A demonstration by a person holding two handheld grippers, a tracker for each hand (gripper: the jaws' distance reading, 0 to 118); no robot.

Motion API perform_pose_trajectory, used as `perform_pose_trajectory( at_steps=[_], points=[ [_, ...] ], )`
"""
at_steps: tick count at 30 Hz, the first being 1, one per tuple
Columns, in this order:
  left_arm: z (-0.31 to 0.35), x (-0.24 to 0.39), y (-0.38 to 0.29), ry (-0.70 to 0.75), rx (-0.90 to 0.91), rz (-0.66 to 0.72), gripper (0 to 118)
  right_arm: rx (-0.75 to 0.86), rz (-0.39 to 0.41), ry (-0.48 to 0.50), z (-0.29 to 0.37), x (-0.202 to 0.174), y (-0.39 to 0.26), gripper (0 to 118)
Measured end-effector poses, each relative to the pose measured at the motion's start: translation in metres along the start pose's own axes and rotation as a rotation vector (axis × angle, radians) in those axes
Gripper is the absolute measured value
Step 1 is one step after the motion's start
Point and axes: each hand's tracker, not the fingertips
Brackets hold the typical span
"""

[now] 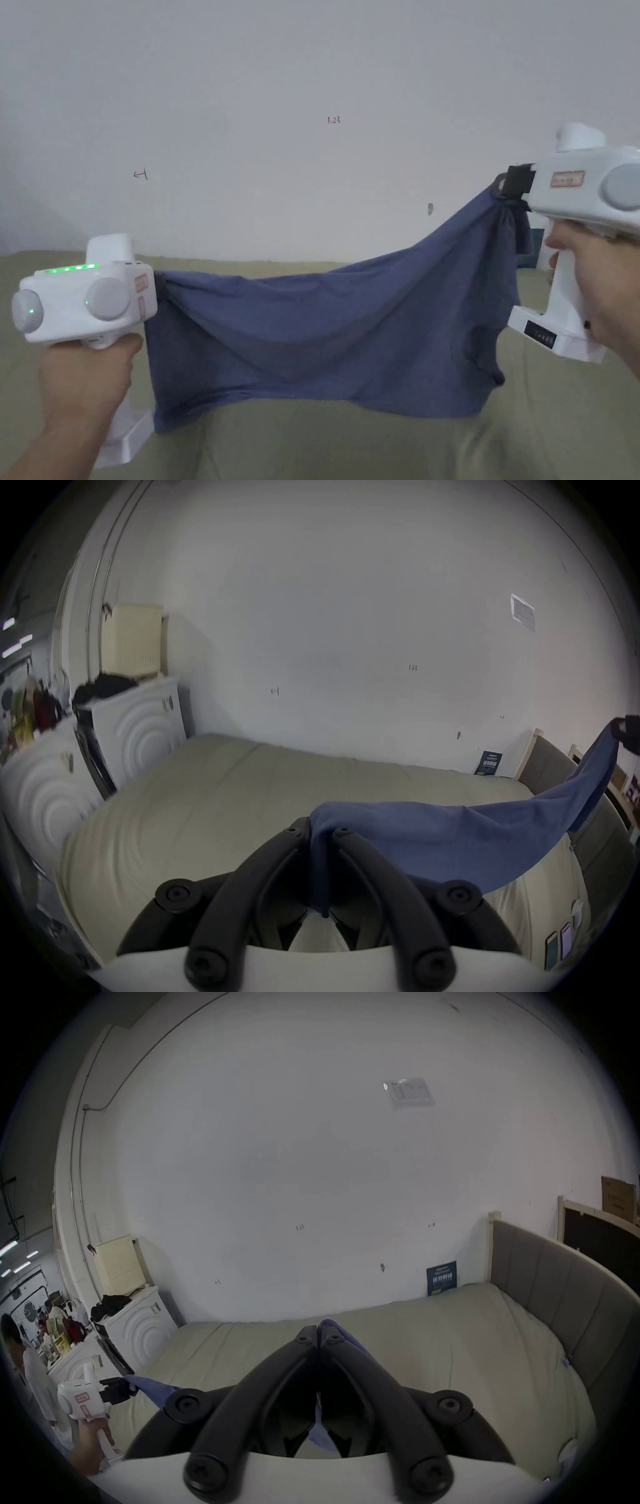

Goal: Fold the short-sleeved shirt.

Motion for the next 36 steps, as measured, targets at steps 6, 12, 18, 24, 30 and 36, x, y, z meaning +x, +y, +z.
perform_pose_trajectory(
  at_steps=[6,12,18,24,30,36],
  points=[
    [0.063,-0.015,-0.033,-0.079,0.017,-0.006,9,-0.002,0.033,0.057,0.075,-0.001,-0.04,1],
    [0.142,-0.031,-0.128,-0.13,-0.037,-0.061,9,-0.115,-0.023,0.096,0.183,-0.001,-0.145,1],
    [0.159,-0.055,-0.265,-0.095,-0.266,-0.041,9,-0.332,0.022,-0.06,0.231,0.021,-0.308,1],
    [0.147,-0.067,-0.327,-0.144,-0.362,-0.029,27,-0.495,-0.025,-0.157,0.224,0.055,-0.418,6],
    [0.224,-0.083,-0.316,-0.169,-0.293,-0.029,118,-0.368,0.01,-0.049,0.285,0.033,-0.387,111],
    [0.289,-0.089,-0.337,-0.149,-0.379,-0.096,104,-0.398,-0.026,0.033,0.347,-0.001,-0.39,77]
  ],
)
